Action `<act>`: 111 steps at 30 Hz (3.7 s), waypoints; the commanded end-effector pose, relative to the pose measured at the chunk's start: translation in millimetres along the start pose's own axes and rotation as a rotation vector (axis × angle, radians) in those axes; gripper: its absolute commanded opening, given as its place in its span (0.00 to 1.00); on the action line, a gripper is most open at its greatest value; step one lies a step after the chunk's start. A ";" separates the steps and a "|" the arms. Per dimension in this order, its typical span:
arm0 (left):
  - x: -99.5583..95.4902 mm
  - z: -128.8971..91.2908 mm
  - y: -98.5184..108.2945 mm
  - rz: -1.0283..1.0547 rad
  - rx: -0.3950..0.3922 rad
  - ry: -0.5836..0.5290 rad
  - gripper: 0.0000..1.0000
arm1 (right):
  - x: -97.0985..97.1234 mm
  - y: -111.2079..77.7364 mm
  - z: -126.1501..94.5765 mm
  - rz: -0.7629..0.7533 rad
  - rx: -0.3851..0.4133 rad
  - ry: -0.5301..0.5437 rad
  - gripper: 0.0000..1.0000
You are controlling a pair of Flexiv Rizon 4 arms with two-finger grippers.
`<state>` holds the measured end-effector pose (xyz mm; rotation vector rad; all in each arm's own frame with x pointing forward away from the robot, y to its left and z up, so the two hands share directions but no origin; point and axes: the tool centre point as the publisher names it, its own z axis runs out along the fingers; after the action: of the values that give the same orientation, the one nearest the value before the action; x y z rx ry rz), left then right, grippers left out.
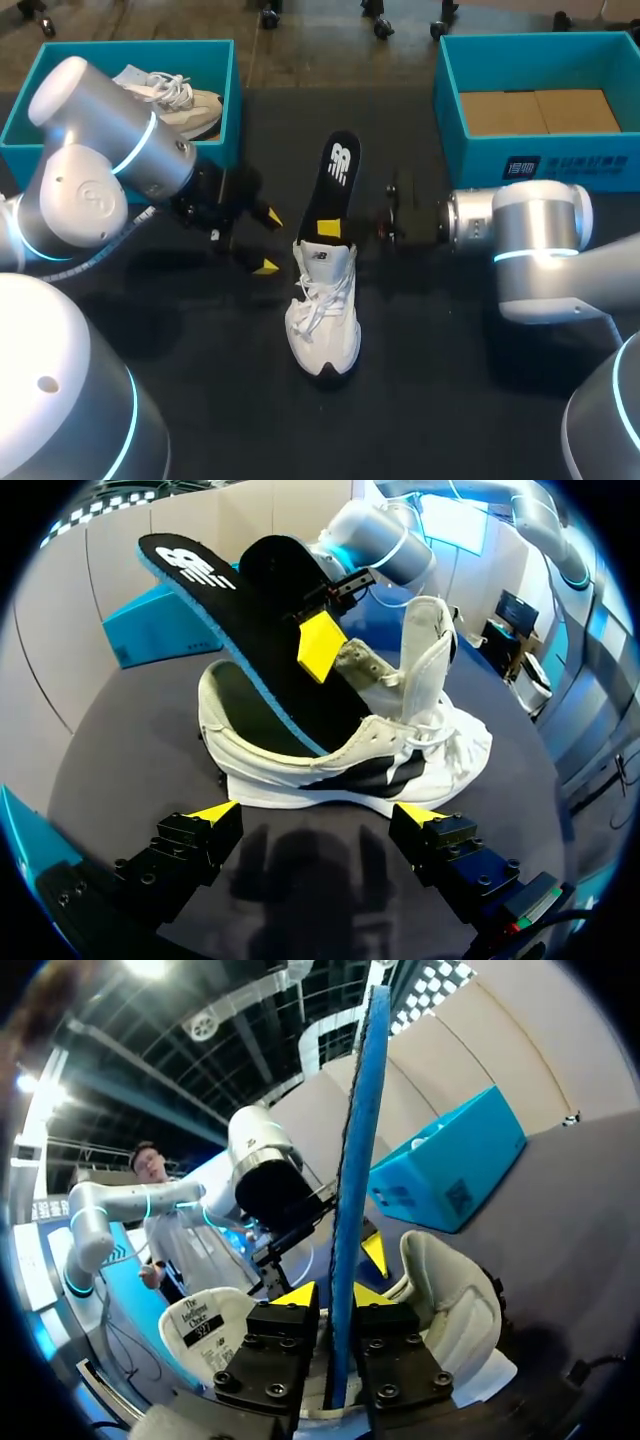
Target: Take the shoe out of the shoebox, open the shoe tongue, remove and reinsert the insole, then place the shoe into the shoebox
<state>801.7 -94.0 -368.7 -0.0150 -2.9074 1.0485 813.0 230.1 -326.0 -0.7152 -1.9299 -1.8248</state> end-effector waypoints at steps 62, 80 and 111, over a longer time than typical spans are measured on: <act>4.6 -1.6 3.1 -0.006 -0.007 0.000 1.00 | -3.3 7.5 -3.1 0.175 0.257 -0.001 0.13; 1.0 -3.5 2.4 -0.007 -0.013 -0.009 1.00 | 0.8 -30.0 7.5 0.279 0.271 0.018 0.00; 5.5 -12.4 7.3 -0.011 -0.017 -0.022 1.00 | -4.8 2.7 -5.2 0.217 0.337 -0.043 0.16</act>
<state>798.2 -81.3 -365.4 0.0124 -2.9297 1.0329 818.8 227.3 -330.3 -0.8124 -2.0231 -1.3343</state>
